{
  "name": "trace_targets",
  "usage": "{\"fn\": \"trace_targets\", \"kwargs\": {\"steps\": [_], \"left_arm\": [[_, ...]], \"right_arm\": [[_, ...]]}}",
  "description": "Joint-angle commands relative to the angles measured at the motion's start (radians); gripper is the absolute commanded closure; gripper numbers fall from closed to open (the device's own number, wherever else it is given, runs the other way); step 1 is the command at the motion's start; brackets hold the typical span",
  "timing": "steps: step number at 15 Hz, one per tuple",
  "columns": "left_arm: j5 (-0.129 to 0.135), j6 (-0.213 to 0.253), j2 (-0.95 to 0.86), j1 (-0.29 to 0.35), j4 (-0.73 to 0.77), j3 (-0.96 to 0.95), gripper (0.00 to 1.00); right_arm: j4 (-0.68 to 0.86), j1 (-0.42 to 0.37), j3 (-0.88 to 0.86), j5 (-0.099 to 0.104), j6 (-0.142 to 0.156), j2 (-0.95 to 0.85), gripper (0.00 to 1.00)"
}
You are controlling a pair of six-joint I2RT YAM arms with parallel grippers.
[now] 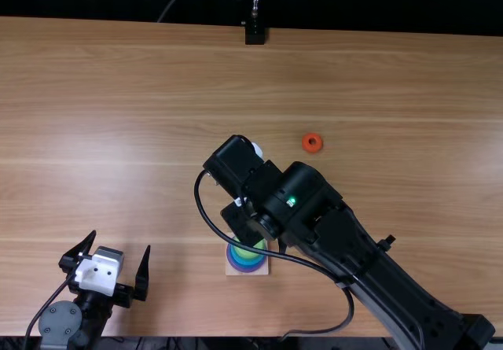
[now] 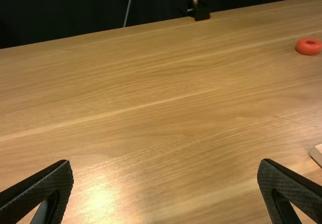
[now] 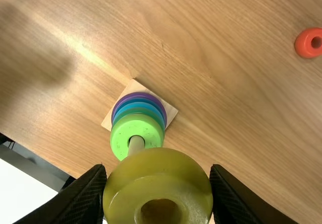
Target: Build the Hanoi tower: stack the rings onto the peg from bottom to top in this color order: purple, dark blue, light blue, dark green, light green, yellow, orange.
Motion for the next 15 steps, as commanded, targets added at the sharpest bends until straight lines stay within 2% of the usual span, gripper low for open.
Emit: {"fn": "trace_targets", "kwargs": {"steps": [1,9,14,15], "left_arm": [[0.010,0.015,-0.012,0.006,-0.079,-0.105,0.00],[0.010,0.015,-0.012,0.006,-0.079,-0.105,0.00],[0.010,0.015,-0.012,0.006,-0.079,-0.105,0.00],[0.010,0.015,-0.012,0.006,-0.079,-0.105,0.00]], "right_arm": [[-0.003,0.012,-0.034,0.002,0.009,-0.035,1.00],[-0.003,0.075,-0.087,0.002,0.016,-0.037,1.00],[-0.001,0.067,-0.121,0.004,0.023,-0.035,1.00],[-0.001,0.067,-0.121,0.004,0.040,-0.035,0.85]]}}
